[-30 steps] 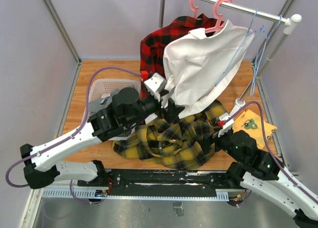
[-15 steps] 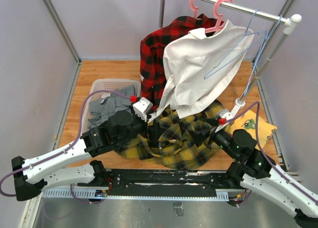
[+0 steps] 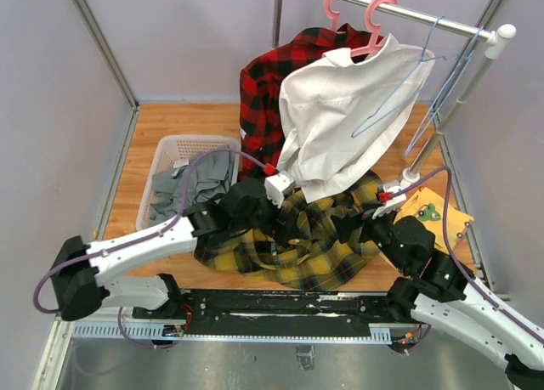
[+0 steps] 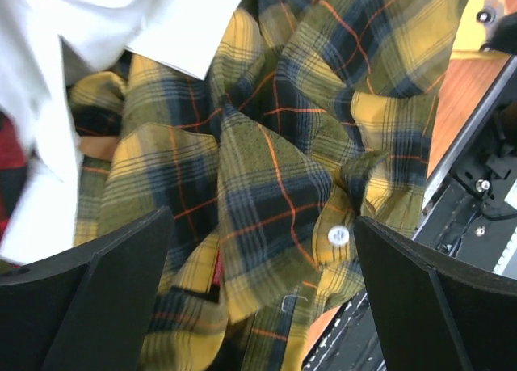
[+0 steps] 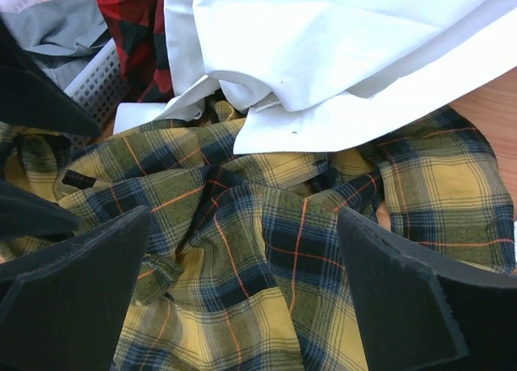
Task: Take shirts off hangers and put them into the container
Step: Pick up the shirt from the center of the board.
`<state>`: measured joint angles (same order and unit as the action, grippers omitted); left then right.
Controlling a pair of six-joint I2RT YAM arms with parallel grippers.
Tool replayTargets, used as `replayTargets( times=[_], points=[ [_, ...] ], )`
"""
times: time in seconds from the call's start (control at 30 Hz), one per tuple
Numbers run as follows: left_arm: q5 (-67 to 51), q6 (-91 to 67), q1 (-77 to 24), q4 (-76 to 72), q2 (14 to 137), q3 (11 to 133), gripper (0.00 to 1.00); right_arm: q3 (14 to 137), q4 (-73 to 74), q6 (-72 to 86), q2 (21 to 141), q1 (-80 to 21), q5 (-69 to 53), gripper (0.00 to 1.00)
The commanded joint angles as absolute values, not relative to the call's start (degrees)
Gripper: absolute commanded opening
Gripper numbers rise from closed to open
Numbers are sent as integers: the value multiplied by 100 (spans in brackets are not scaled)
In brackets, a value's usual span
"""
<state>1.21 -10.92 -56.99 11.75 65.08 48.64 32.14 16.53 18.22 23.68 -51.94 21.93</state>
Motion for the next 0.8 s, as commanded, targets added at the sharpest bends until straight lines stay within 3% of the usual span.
replayTargets(
  times=[0.0,0.13,0.53,0.67,0.73,0.77],
  points=[
    [-407,-1106,-5623,1079,7440,5368,100,3296,1796,1791,2096,-5142,2029,98],
    [-317,-1407,-5625,941,8702,5587,100,3209,1885,1727,1648,-5142,1875,98],
    [346,-1933,-6060,817,10418,5728,99,3165,2223,1658,968,-5142,2031,98],
    [237,-1811,-6264,947,10743,5751,77,3168,2298,1637,974,-5142,2120,98],
    [150,-1827,-6344,746,10618,5536,72,3204,2368,1627,971,-5142,2152,98],
    [127,-1847,-6385,647,10412,5396,63,3223,2396,1616,967,-5142,2186,98]
  ],
)
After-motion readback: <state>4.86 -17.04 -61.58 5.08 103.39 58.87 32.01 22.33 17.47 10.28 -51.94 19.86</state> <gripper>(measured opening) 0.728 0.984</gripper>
